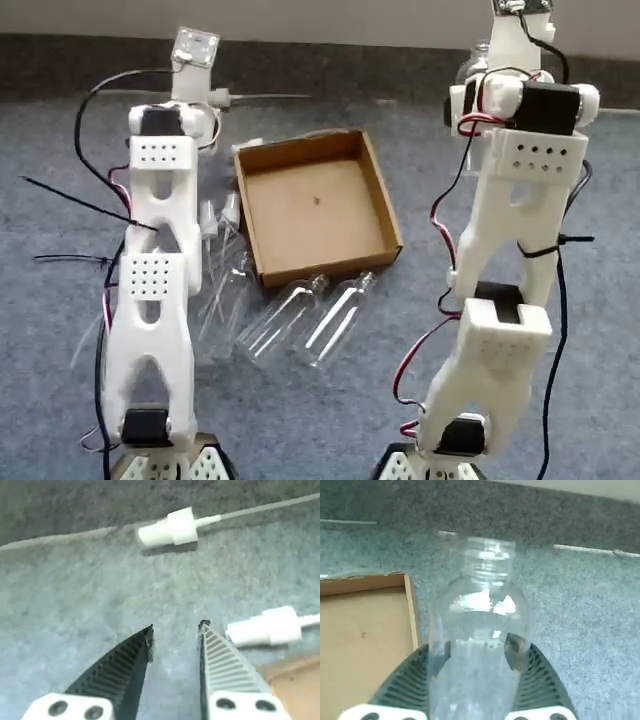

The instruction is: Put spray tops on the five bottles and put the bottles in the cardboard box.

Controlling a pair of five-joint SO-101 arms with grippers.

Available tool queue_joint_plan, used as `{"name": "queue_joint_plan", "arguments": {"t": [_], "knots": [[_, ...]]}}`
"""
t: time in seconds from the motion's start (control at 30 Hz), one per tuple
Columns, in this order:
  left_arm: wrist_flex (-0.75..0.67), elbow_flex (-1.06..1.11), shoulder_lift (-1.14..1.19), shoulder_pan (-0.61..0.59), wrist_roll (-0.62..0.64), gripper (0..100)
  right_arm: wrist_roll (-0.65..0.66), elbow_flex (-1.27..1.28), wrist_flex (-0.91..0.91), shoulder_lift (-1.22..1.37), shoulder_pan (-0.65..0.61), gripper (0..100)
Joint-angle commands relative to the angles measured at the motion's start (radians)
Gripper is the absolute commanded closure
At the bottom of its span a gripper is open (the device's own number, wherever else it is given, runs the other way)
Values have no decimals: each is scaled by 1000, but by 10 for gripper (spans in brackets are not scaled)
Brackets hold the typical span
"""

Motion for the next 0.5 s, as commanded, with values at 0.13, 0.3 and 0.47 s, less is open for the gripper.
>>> {"name": "queue_joint_plan", "arguments": {"t": [0.13,0.3,0.47], "knots": [[269,-51,-325,-68,-180,849,-5,447,15,-357,15,995],[203,-45,-312,-19,-180,847,55,581,13,-535,5,995],[51,-45,-214,68,-178,718,78,769,-13,-611,-22,995]]}}
